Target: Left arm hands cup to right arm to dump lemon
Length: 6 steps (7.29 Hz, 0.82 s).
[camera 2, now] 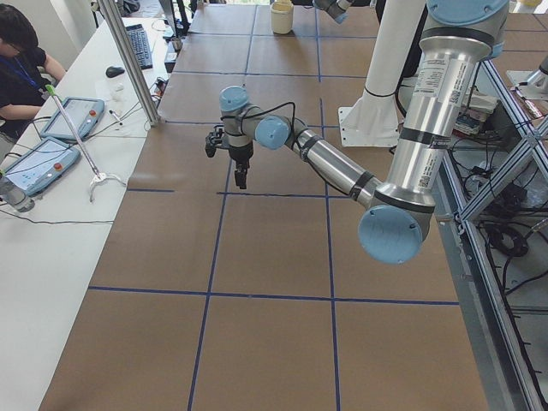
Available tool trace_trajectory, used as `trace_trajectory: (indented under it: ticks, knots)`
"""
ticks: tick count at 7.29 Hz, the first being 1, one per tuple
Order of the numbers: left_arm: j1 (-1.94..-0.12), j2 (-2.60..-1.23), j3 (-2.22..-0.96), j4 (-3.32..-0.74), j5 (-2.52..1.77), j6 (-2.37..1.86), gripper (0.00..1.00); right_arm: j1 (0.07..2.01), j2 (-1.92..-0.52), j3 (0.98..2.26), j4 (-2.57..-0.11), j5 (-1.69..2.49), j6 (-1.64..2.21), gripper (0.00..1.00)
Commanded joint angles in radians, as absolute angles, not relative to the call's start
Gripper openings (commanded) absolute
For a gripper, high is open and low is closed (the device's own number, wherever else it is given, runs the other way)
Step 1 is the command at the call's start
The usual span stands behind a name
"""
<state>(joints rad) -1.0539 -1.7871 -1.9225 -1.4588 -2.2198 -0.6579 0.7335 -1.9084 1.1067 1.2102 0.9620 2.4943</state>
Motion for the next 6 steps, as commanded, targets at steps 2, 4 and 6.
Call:
trace_trajectory:
  ticks: [2,4,6]
  knots:
    - [-1.049,-1.787,-1.924,-1.459,-2.221,-0.658,1.0,0.738,-1.908,1.109,1.21,0.962,2.51,0.15]
    - [-1.049,-1.787,-1.925,-1.459,-2.223,-0.66,1.0,0.738,-1.908,1.108,1.21,0.963,2.508,0.15]
    - [-1.049,-1.786,-1.93,-1.459,-2.226,-0.66,1.0,0.736,-1.908,1.101,1.207,0.972,2.493,0.16]
